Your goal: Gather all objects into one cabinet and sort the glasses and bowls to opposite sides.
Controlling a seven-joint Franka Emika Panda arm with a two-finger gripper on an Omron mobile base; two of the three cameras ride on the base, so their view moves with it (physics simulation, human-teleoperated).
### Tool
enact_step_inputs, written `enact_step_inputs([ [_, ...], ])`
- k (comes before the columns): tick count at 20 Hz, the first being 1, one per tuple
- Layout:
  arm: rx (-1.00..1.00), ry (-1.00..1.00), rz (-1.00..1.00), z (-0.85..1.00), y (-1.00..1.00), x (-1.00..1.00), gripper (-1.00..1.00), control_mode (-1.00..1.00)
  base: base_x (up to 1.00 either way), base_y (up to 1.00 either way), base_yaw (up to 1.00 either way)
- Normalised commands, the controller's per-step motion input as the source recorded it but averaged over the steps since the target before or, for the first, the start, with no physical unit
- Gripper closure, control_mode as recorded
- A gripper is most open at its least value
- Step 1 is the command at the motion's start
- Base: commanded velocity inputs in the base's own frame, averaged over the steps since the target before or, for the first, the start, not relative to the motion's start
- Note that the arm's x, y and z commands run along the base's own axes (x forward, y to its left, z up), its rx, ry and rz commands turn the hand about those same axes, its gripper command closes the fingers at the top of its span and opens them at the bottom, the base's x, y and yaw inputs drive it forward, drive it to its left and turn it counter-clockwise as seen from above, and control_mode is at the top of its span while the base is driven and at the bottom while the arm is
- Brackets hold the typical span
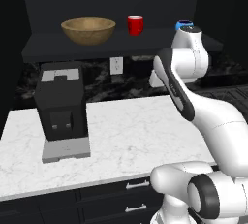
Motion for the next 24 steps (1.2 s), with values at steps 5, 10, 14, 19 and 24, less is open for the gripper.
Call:
enact_step_inputs([
  [5, 0.0, -0.08, 0.01, 0.22, 0.02, -0.25, -1.0, -1.0, 0.0, 0.0, 0.0],
  [10, 0.0, -0.29, 0.0, 0.63, 0.0, -0.81, -1.0, -1.0, 0.0, 0.0, 0.0],
  [14, 0.0, -0.34, 0.0, 0.28, 0.0, -1.0, -1.0, -1.0, 0.0, 0.0, 0.0],
  [19, 0.0, -0.17, 0.0, 0.09, 0.0, -0.82, -1.0, -1.0, 0.0, 0.0, 0.0],
  [24, 0.0, 0.0, 0.0, 0.0, 0.0, -0.07, -1.0, 1.0, -0.06, 0.0, 0.0],
])
